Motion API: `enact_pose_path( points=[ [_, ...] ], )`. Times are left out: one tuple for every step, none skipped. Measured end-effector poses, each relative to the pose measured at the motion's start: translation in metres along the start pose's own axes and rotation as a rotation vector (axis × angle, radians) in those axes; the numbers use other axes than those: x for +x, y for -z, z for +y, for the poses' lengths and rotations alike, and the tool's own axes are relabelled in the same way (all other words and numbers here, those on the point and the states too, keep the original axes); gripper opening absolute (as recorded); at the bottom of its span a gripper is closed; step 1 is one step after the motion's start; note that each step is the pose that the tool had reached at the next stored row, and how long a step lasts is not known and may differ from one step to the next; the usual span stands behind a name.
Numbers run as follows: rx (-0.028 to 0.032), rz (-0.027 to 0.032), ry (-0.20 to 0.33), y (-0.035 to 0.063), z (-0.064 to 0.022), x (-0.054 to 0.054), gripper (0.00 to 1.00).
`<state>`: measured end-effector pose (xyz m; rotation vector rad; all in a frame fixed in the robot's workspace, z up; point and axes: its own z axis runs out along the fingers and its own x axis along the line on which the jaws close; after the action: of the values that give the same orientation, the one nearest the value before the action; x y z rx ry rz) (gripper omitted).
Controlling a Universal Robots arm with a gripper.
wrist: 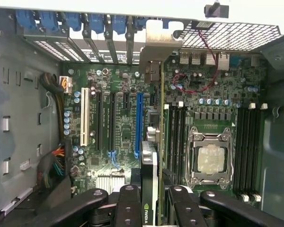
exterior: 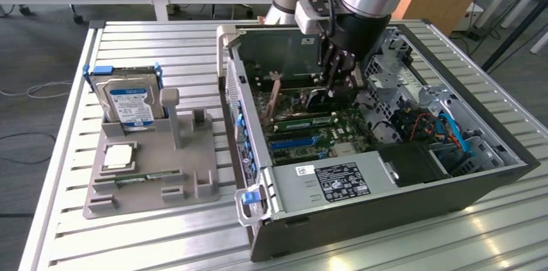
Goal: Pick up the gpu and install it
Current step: 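Insert the gpu into the slot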
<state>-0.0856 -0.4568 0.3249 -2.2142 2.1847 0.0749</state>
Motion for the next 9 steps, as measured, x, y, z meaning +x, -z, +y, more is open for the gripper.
enact_pose_path(
  points=[
    [0.0,-0.0001,0.0,-0.0018,0.0,0.0,0.27],
    [0.0,0.0,0.0,-0.0036,0.0001,0.0,0.27],
    [0.0,0.0,0.0,-0.0054,0.0002,0.0,0.27],
    [0.0,0.0,0.0,-0.0071,0.0002,0.0,0.27],
    [0.0,0.0,0.0,-0.0089,0.0003,0.0,0.27],
    [0.0,0.0,0.0,-0.0104,0.0003,0.001,0.27],
    [0.0,-0.0001,0.0,-0.0116,0.0004,0.001,0.27],
    [0.0,-0.0001,0.0,-0.0128,0.0005,0.001,0.27],
    [0.0,-0.0001,0.0,-0.014,0.0006,0.001,0.27]
  ],
)
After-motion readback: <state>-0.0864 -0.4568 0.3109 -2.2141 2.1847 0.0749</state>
